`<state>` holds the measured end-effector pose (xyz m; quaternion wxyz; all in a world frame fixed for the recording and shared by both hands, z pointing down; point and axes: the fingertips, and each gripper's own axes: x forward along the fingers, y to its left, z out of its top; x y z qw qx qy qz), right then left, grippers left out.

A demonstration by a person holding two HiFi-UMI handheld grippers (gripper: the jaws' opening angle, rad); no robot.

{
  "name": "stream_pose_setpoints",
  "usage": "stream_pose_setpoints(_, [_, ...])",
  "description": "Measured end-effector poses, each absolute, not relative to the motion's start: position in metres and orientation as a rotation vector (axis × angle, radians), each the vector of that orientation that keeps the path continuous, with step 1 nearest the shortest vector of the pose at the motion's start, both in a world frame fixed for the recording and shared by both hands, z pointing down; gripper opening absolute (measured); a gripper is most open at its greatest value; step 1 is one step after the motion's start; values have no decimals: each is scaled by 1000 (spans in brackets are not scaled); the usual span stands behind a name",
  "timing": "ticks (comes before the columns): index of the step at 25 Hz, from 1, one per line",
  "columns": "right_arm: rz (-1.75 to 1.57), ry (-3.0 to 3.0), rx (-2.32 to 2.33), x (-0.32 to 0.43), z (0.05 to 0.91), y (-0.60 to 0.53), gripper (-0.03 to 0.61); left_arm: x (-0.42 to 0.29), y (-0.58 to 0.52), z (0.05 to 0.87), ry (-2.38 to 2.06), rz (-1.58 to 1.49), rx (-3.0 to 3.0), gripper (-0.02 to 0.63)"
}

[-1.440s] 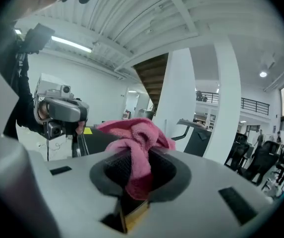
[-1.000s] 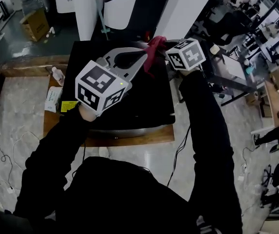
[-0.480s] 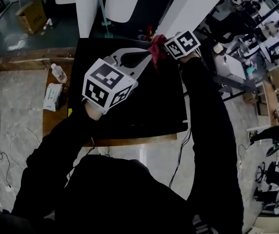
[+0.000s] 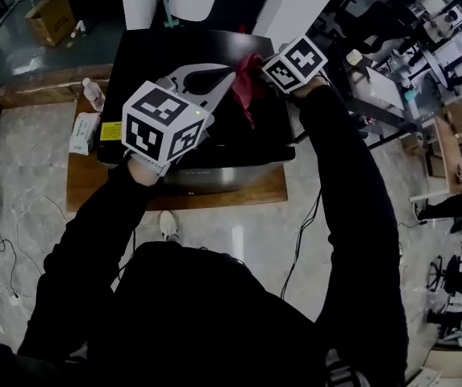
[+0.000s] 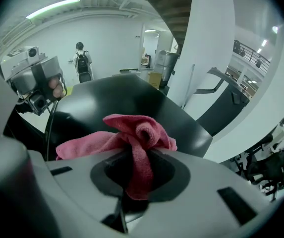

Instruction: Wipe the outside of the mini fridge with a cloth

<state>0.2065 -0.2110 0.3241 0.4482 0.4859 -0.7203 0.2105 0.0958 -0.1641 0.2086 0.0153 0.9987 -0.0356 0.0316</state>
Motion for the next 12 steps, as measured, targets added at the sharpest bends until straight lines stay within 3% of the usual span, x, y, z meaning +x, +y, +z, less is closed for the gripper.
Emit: stream_pose_setpoints(12, [467, -1810, 1032, 135, 327, -59, 67, 47, -49, 225, -218, 107, 3099, 6])
